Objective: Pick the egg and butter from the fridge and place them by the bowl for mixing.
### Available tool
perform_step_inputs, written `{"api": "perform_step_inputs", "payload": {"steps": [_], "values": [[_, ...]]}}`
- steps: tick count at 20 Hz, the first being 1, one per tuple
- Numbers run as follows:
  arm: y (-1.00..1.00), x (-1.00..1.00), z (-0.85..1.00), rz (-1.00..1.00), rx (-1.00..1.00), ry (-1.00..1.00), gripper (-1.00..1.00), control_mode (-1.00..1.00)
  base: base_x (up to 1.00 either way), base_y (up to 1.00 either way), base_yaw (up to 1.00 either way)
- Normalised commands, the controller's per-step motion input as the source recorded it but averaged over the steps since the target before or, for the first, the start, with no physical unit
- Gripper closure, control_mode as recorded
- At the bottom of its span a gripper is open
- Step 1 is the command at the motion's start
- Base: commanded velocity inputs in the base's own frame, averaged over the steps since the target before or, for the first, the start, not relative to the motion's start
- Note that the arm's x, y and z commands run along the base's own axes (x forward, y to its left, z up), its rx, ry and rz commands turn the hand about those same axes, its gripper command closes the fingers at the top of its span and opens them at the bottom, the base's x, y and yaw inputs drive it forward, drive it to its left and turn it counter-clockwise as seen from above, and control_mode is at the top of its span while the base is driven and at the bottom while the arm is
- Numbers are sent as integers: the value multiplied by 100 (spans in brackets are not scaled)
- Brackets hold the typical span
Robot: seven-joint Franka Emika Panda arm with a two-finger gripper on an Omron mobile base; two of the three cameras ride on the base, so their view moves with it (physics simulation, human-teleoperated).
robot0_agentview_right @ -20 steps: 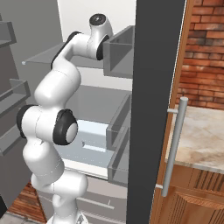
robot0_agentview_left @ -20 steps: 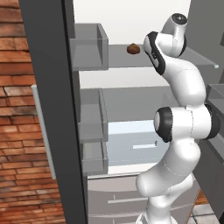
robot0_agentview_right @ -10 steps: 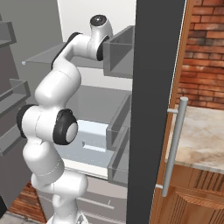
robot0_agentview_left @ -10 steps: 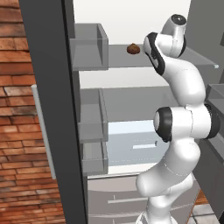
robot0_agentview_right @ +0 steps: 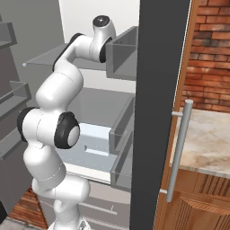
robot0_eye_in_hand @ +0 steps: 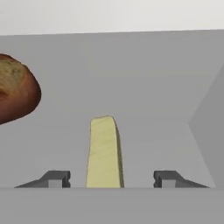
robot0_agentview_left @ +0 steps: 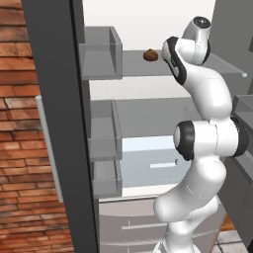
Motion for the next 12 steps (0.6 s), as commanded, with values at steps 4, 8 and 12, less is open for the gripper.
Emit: {"api": "perform_step_inputs", "payload": {"steps": [4, 8, 12], "values": [[0, 0, 0, 0, 0, 0, 100, -100, 0, 0, 0], [0, 0, 0, 0, 0, 0, 100, -100, 0, 0, 0], [0, 0, 0, 0, 0, -1, 100, -100, 0, 0, 0]]}}
